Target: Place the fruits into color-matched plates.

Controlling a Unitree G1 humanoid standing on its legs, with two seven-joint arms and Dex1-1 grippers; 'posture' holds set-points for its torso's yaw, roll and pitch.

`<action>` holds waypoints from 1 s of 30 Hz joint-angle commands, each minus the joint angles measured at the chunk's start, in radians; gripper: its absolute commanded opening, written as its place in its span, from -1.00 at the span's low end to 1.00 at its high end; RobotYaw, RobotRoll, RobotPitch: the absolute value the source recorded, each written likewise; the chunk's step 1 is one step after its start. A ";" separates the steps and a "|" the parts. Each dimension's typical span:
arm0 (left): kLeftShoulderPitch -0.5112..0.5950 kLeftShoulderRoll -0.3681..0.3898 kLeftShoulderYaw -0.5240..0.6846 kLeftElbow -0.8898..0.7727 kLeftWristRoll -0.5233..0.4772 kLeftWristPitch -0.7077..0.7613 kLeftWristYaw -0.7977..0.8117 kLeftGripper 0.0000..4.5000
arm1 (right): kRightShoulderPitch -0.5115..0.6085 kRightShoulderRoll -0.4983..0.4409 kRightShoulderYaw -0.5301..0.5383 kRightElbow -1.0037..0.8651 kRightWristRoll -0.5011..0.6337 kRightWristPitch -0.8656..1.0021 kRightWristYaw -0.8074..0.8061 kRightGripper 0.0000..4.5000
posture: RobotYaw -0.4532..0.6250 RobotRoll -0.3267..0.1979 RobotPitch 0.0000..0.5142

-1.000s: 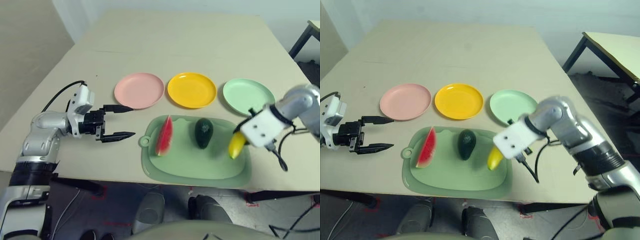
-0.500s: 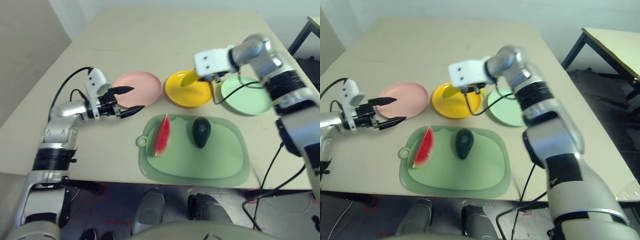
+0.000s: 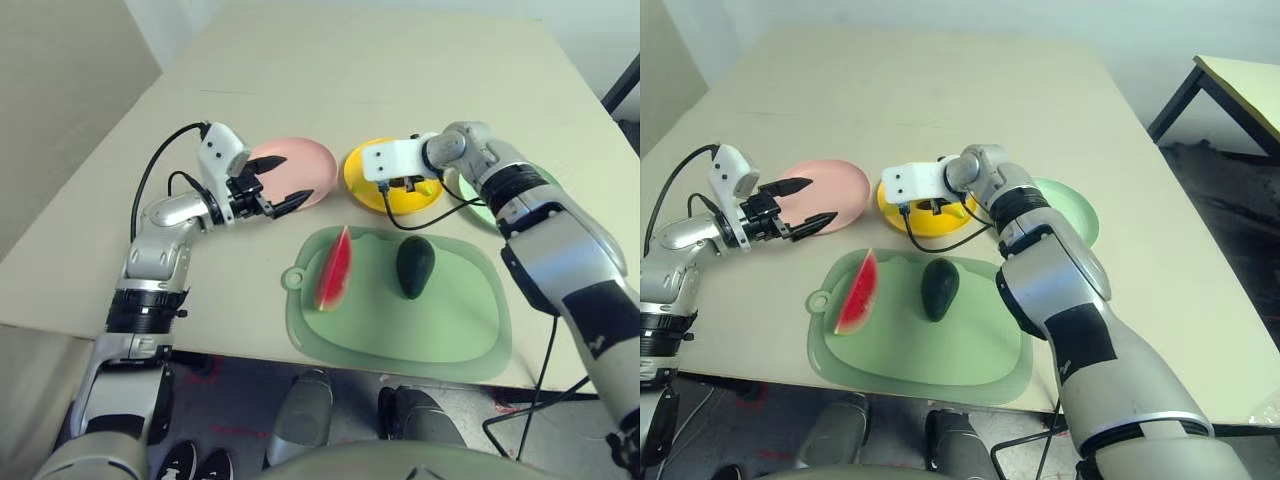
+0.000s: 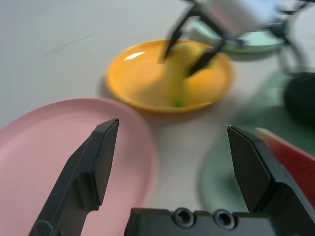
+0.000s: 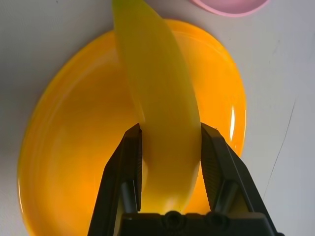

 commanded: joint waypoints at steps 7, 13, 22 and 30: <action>-0.014 0.014 -0.018 0.021 0.010 -0.030 -0.051 1.00 | 0.033 0.008 -0.011 0.015 -0.011 0.000 -0.010 -0.26 | 0.41 0.25 -0.52; 0.000 0.013 -0.017 0.027 0.015 -0.048 -0.051 1.00 | 0.038 0.006 -0.020 0.013 -0.008 -0.010 -0.012 0.65 | 0.42 0.25 -0.53; 0.003 0.023 -0.009 0.043 0.010 -0.064 -0.059 1.00 | -0.038 -0.057 -0.033 -0.011 -0.005 -0.079 0.037 0.99 | 0.40 0.25 -0.53; -0.029 0.050 -0.006 0.101 0.005 -0.100 -0.113 1.00 | -0.190 -0.176 -0.026 -0.089 0.007 -0.242 0.217 0.99 | 0.31 0.25 -0.52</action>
